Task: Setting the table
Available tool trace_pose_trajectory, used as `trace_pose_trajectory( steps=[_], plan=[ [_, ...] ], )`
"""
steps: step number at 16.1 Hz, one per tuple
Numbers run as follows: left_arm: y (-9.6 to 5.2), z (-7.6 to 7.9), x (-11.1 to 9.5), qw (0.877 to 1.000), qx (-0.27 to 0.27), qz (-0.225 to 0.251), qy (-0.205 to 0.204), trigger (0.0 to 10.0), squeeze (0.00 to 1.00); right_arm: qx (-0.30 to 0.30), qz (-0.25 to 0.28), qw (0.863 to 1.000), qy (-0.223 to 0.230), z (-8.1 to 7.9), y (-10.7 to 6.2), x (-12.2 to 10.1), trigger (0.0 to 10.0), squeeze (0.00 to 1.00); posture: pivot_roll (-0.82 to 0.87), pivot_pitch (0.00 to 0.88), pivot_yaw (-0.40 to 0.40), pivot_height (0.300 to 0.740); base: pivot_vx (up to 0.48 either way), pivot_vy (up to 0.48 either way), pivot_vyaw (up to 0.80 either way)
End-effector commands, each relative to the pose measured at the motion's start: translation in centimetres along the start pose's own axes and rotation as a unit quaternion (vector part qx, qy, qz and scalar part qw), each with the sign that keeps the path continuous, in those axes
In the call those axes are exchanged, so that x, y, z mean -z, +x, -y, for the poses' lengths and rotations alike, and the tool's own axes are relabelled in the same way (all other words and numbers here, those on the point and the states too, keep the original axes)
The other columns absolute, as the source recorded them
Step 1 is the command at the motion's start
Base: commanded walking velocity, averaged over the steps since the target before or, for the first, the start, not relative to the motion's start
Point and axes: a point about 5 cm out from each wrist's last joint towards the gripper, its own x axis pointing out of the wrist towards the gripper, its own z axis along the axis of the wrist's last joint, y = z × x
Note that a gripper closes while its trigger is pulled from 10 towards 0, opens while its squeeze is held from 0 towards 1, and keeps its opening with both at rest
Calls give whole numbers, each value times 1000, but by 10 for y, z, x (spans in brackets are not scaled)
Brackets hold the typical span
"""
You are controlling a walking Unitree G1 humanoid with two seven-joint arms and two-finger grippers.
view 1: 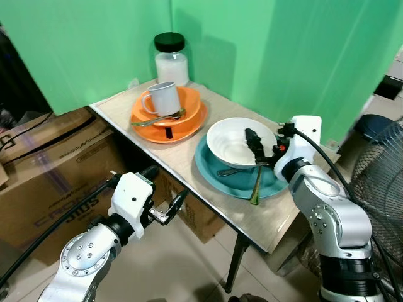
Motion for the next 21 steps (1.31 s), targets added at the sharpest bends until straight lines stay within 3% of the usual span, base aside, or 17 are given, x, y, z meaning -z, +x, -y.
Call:
trace_pose_trajectory(
  steps=[1,3,4,8,9,10,12,14,15,18,21],
  plan=[
    [0,1,-2,1000,9,2,5,10000,0,11,-2,1000,9,4,4,-4,10000,1000,79,44,4,740,0,0,0],
    [-1,8,-4,999,42,4,-9,10000,0,54,-30,998,28,11,11,-1,10000,1000,82,43,-1,740,0,0,0],
    [-2,14,-5,998,61,8,-20,10000,0,55,-70,995,34,13,12,6,10000,0,80,43,-2,740,0,0,0],
    [-1,20,-4,997,76,7,-24,10000,0,64,-122,989,56,17,7,12,10000,0,66,45,1,740,0,0,0],
    [-1,20,-4,997,76,6,-24,10000,0,66,-124,988,66,17,6,11,9098,0,63,46,2,740,0,0,0],
    [1,20,-5,997,78,8,-25,10000,0,58,-138,984,96,17,5,9,8078,0,58,45,5,740,0,0,0],
    [4,20,-5,996,82,9,-24,10000,0,49,-150,980,122,18,3,8,3020,0,45,39,12,740,0,0,0],
    [6,21,-5,996,84,10,-23,10000,0,48,-152,975,154,19,3,7,353,0,41,33,14,740,0,0,0],
    [6,21,-5,996,84,10,-23,10000,0,48,-152,975,154,19,3,7,353,0,41,33,14,740,0,0,0],
    [8,20,-4,996,90,10,-22,10000,0,41,-162,961,219,17,3,7,0,0,37,27,11,740,0,0,0],
    [8,21,-4,995,92,10,-23,10000,0,42,-161,959,230,17,4,7,0,0,37,25,10,740,0,0,0]
  ],
)
